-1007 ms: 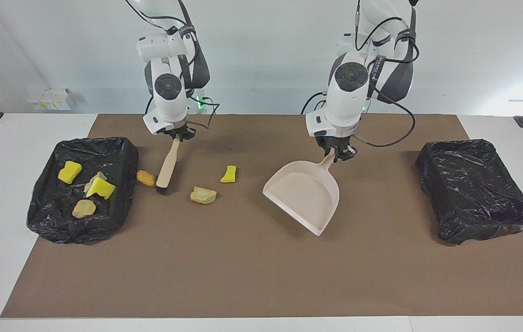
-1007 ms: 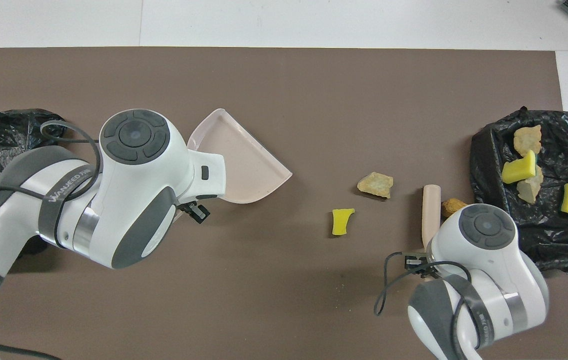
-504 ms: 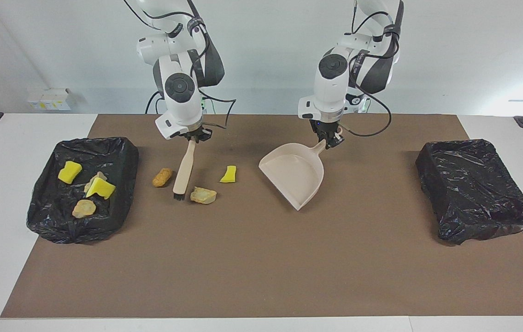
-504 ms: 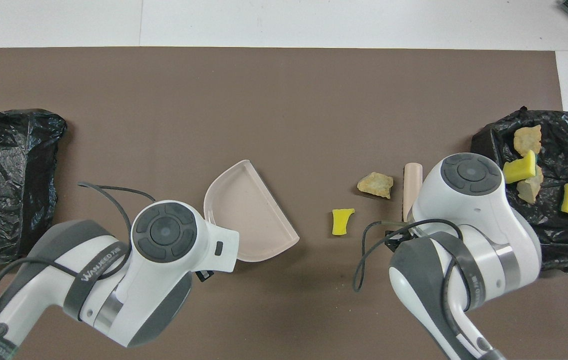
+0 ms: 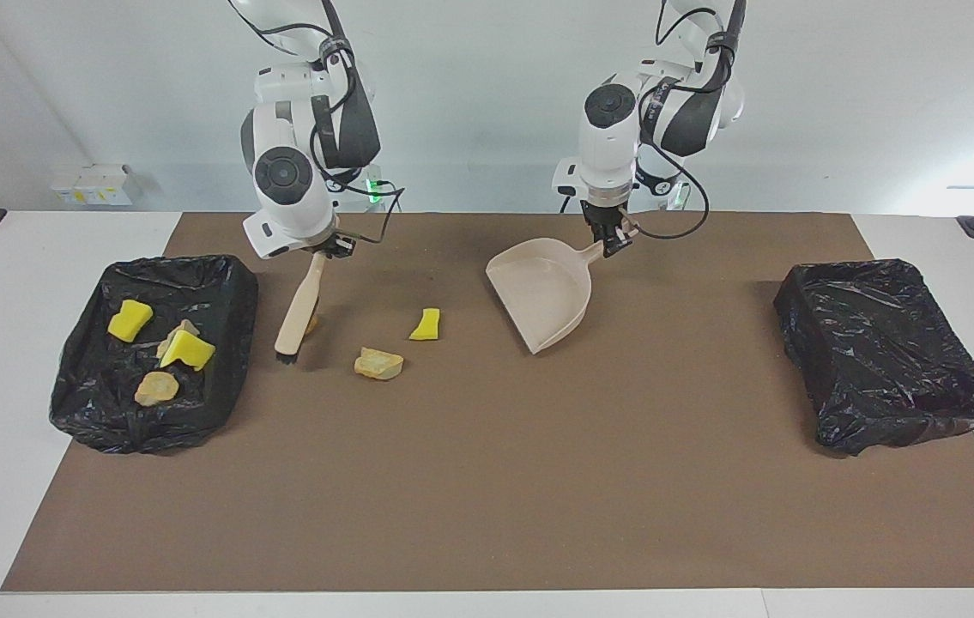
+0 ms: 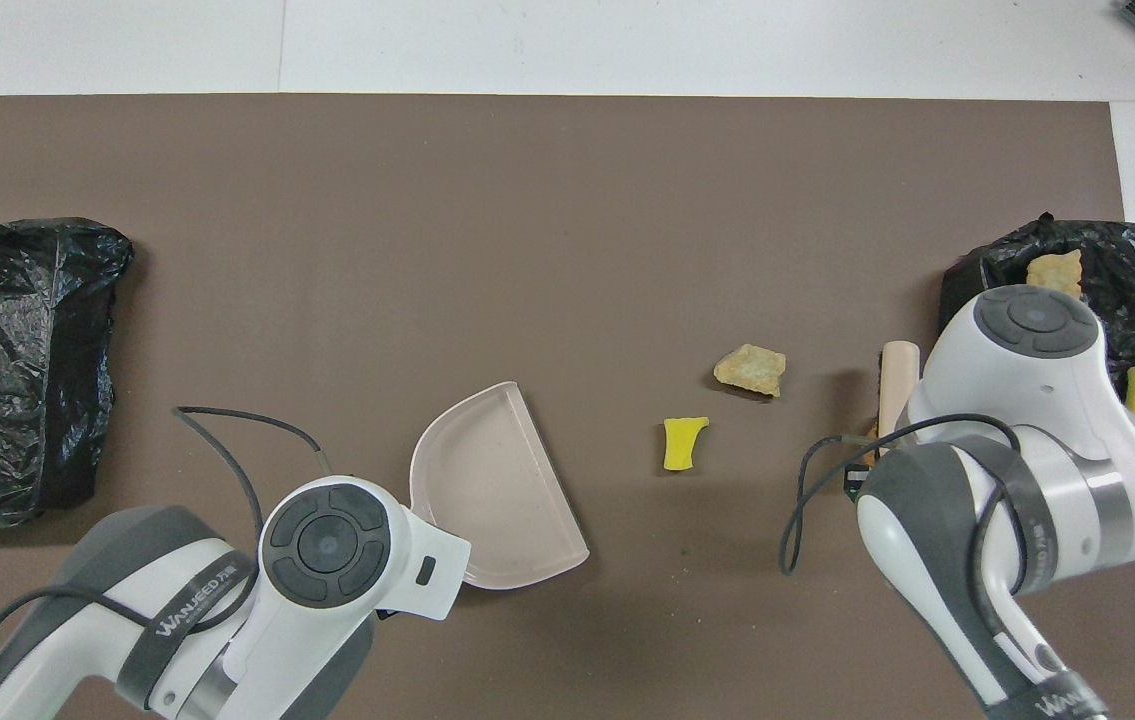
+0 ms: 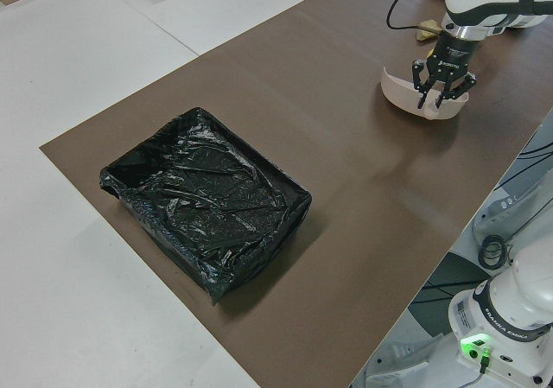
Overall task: Sweep and dump trash in bin
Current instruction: 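Sweep the orange piece and crumb with the right gripper's brush into the dustpan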
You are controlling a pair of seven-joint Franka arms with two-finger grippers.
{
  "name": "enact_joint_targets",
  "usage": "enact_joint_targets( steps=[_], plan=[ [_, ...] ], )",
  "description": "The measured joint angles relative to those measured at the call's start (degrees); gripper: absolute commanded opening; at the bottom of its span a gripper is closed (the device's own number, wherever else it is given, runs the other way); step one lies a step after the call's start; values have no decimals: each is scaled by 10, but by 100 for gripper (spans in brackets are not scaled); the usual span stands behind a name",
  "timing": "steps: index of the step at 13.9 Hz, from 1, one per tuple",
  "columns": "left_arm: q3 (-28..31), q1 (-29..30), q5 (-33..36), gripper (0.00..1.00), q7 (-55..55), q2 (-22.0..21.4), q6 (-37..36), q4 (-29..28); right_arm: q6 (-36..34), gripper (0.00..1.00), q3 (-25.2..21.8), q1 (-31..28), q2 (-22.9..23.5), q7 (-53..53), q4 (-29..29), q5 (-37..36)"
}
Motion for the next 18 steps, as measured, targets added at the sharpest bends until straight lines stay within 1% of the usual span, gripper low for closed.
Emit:
enact_joint_targets(
  steps=[2,5,7,9,11,14,18],
  plan=[
    [1,0,0,0,0,1,7,-2,18,0,0,-27,-25,-30,-37,-1],
    [3,2,0,0,0,1,8,-4,72,0,-1,-86,-63,-111,-104,-1],
    [3,3,0,0,0,2,10,-5,98,0,-2,-106,-81,-137,-135,-1],
    [3,3,0,0,-1,2,11,-5,111,0,1,-105,-91,-137,-151,-1],
    [3,4,0,0,-3,2,12,-5,130,0,6,-101,-88,-152,-161,-1],
    [3,5,0,0,-3,2,13,-5,173,0,6,-80,-72,-173,-168,0],
    [3,6,0,0,-10,2,13,-5,211,0,8,-24,-42,-174,-155,11]
  ],
)
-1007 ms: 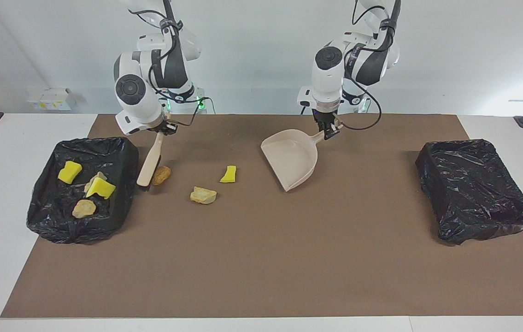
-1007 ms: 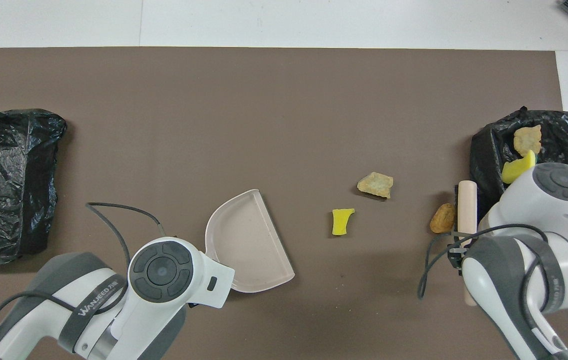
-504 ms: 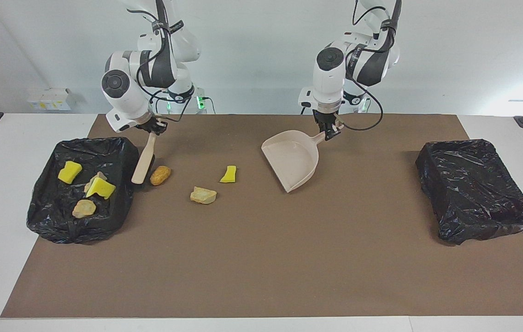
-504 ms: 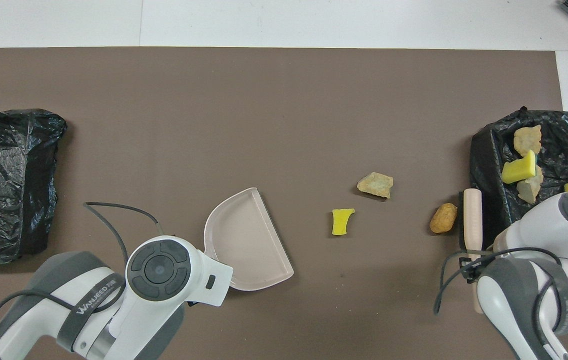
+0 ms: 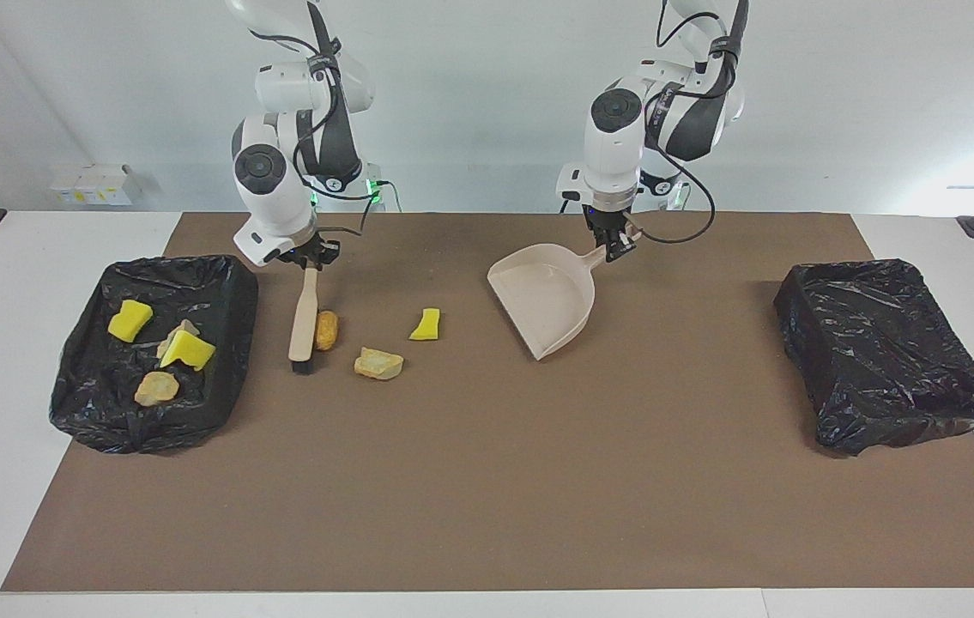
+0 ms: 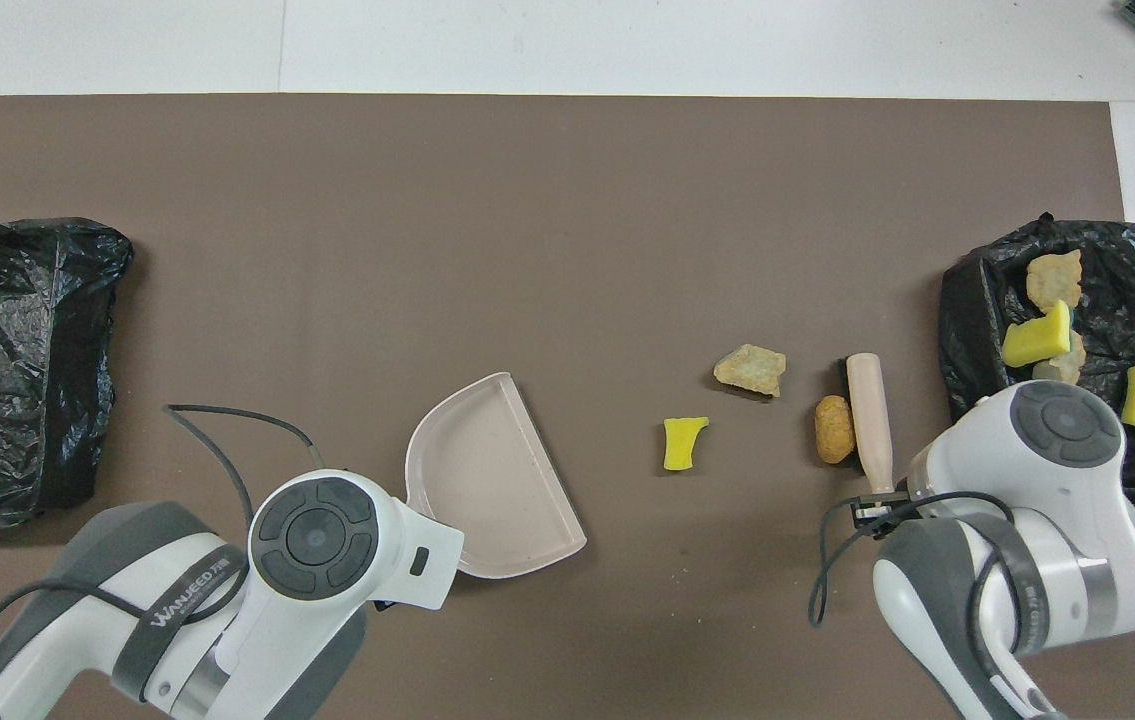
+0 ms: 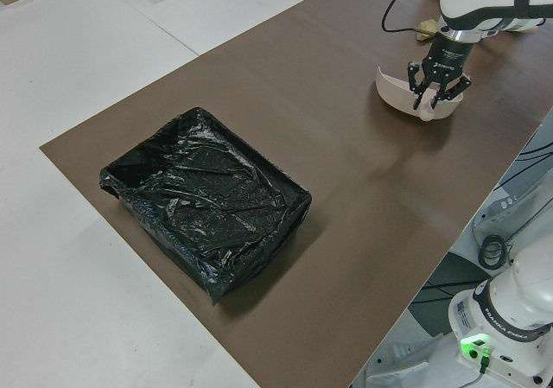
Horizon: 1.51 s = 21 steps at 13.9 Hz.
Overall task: Sweep and dump trash in bin
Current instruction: 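Sweep the orange piece and crumb with the right gripper's brush into the dustpan, then sweep the yellow sponge piece with the brush into the dustpan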
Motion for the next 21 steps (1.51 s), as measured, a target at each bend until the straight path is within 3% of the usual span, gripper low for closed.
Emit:
enact_joint_targets(
  steps=[9,21],
  plan=[
    [0,1,-2,0,-32,19,38,0,41,0,3,120,105,34,106,105],
    [0,1,-2,0,-47,34,49,0,117,0,3,285,112,41,121,232]
  ],
)
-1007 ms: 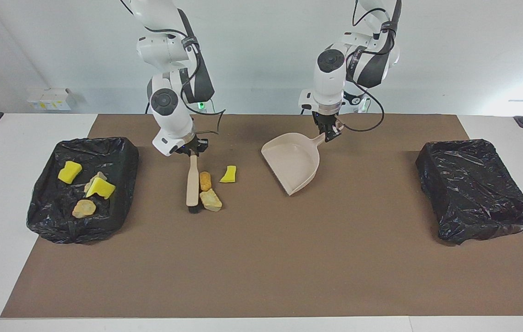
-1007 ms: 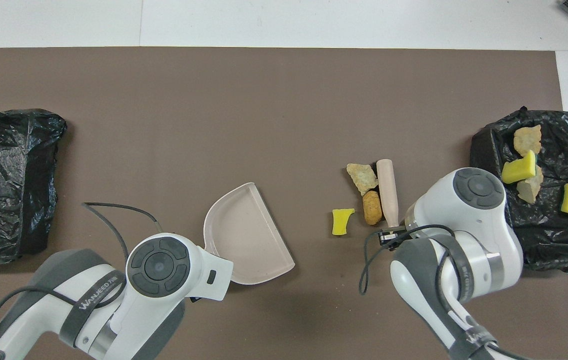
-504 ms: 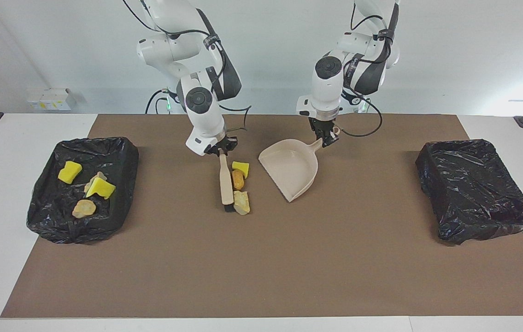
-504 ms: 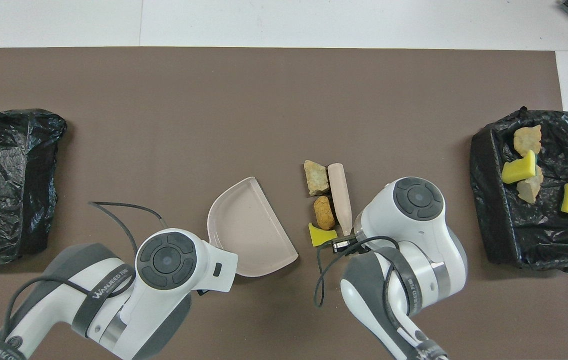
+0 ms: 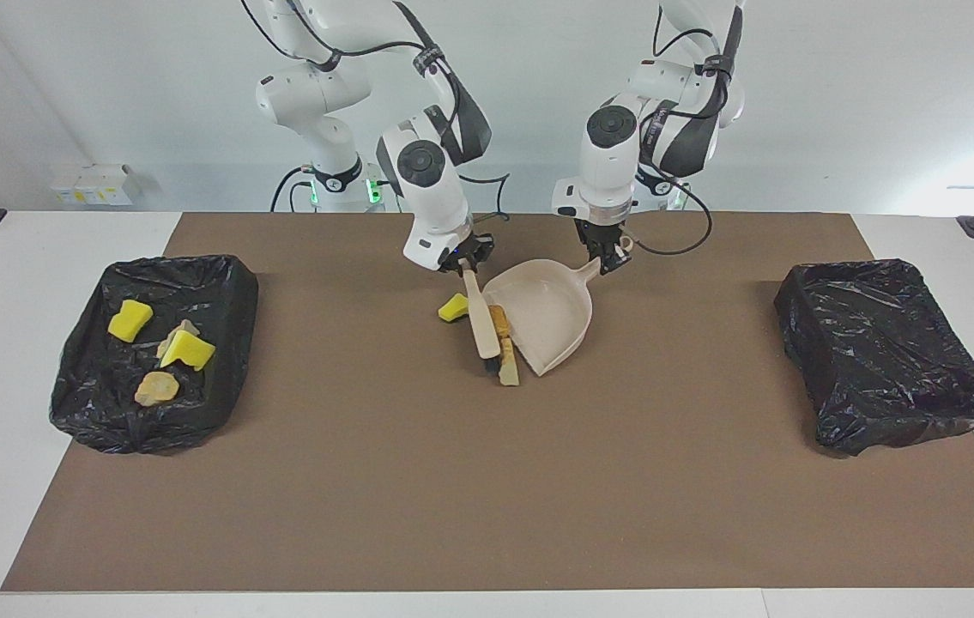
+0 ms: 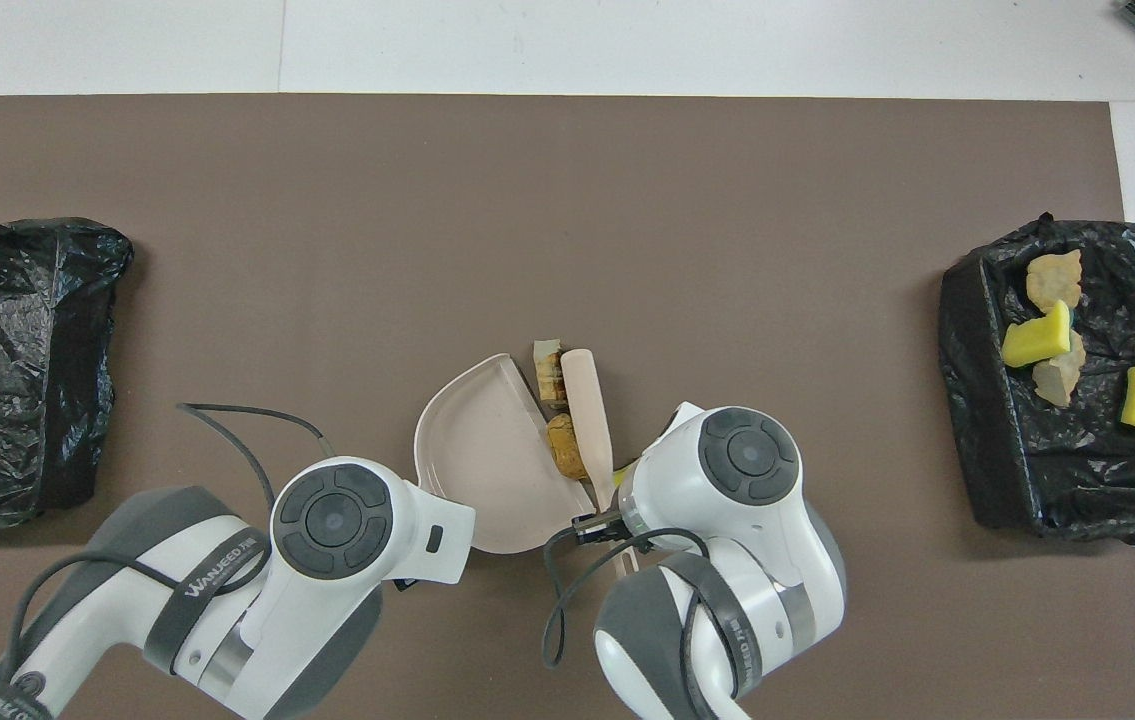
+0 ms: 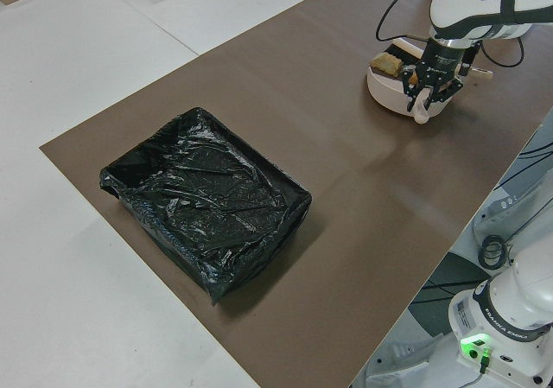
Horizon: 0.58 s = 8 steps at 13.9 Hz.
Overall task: Sweep and dump trash in bin
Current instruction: 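Sweep the yellow sponge piece with the brush into the dustpan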
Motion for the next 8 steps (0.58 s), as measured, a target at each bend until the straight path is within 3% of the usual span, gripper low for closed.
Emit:
enact_joint_targets(
  steps=[3,8],
  plan=[
    [0,0,-1,0,-2,0,0,0,-6,0,0,24,-1,50,21,33],
    [0,0,-2,0,-4,0,0,0,-185,0,-14,-3,-18,125,71,10]
  ],
)
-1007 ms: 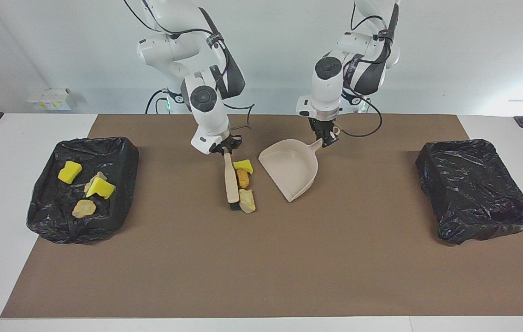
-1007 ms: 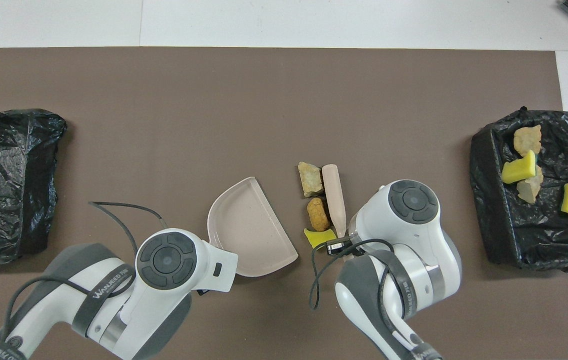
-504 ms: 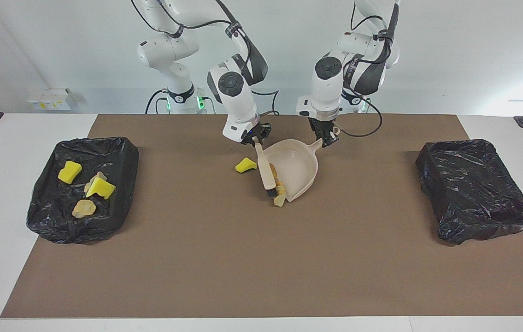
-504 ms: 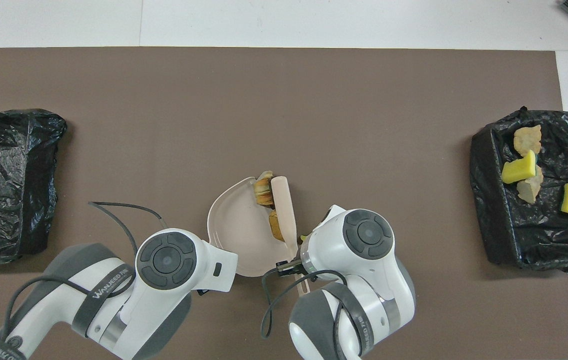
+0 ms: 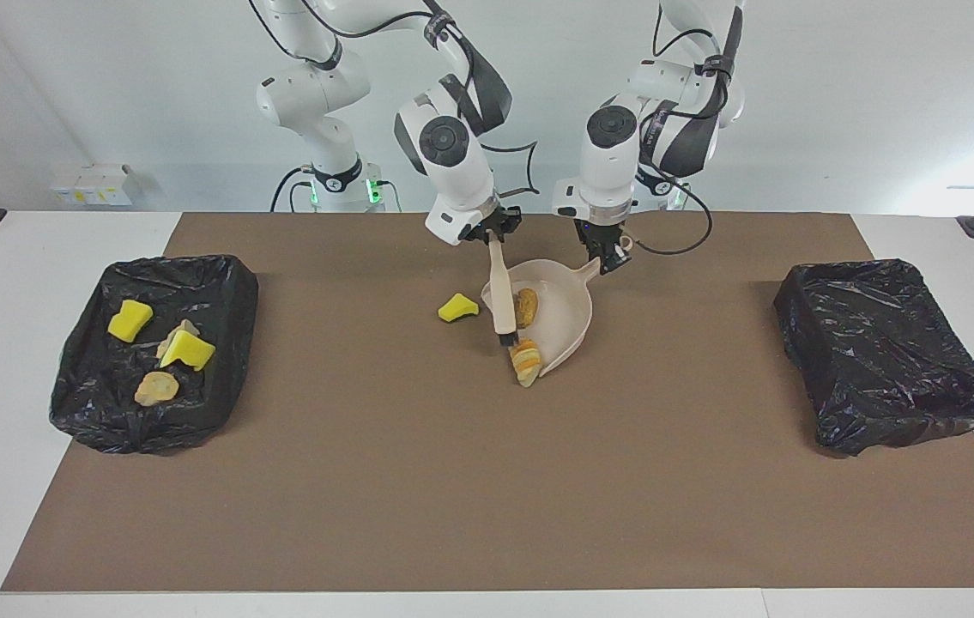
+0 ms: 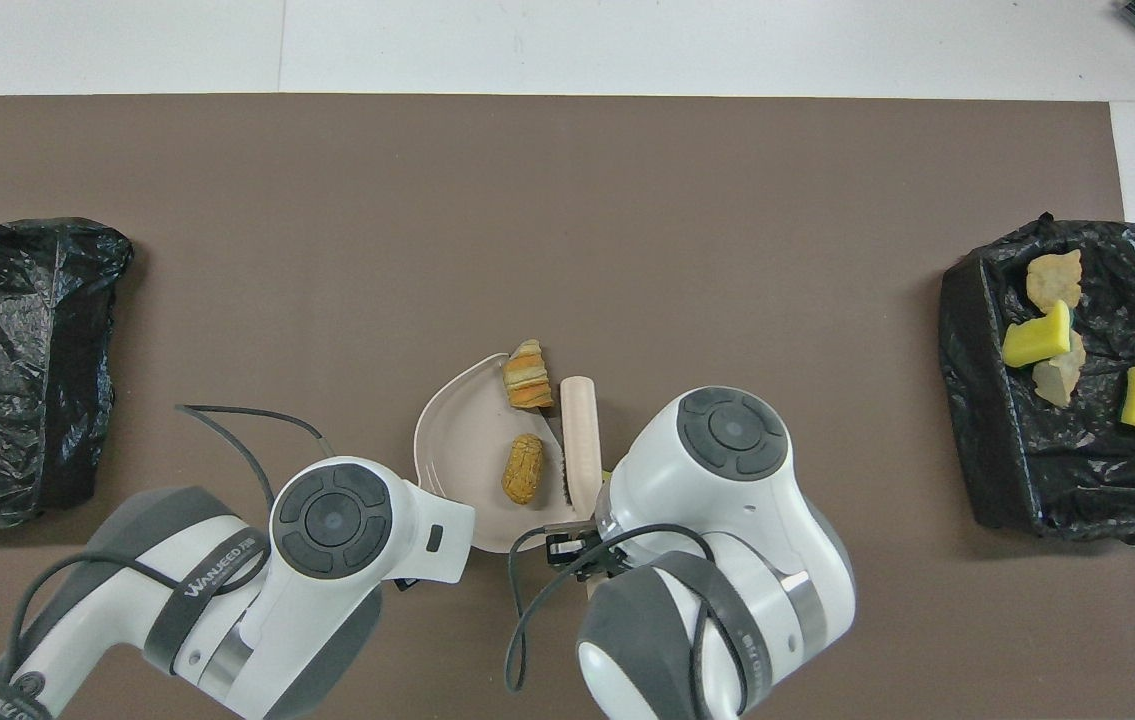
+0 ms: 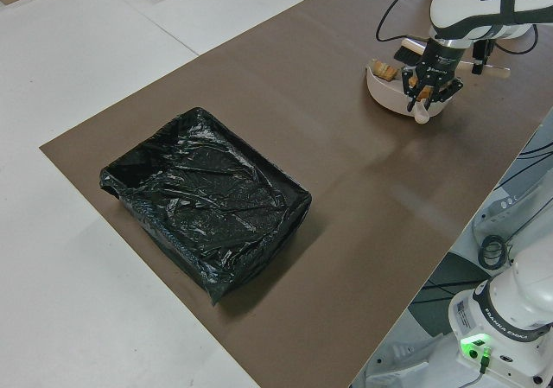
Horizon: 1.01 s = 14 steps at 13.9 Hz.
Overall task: Sweep and dump trash in bin
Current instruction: 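Sweep the yellow sponge piece with the brush into the dustpan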
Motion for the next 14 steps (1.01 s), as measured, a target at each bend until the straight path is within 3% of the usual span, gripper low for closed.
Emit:
enact_joint_targets(
  steps=[2,6,11,14],
  plan=[
    [0,0,0,0,0,0,0,0,-46,0,-3,-21,-13,20,-1,-49],
    [0,0,0,0,0,0,0,0,-57,0,-2,-40,-31,27,-39,-117],
    [0,0,0,0,0,0,0,0,-3,0,-1,-62,-85,27,-140,-138],
    [0,0,0,0,0,0,0,0,13,0,5,-53,-98,26,-156,-130]
  ],
)
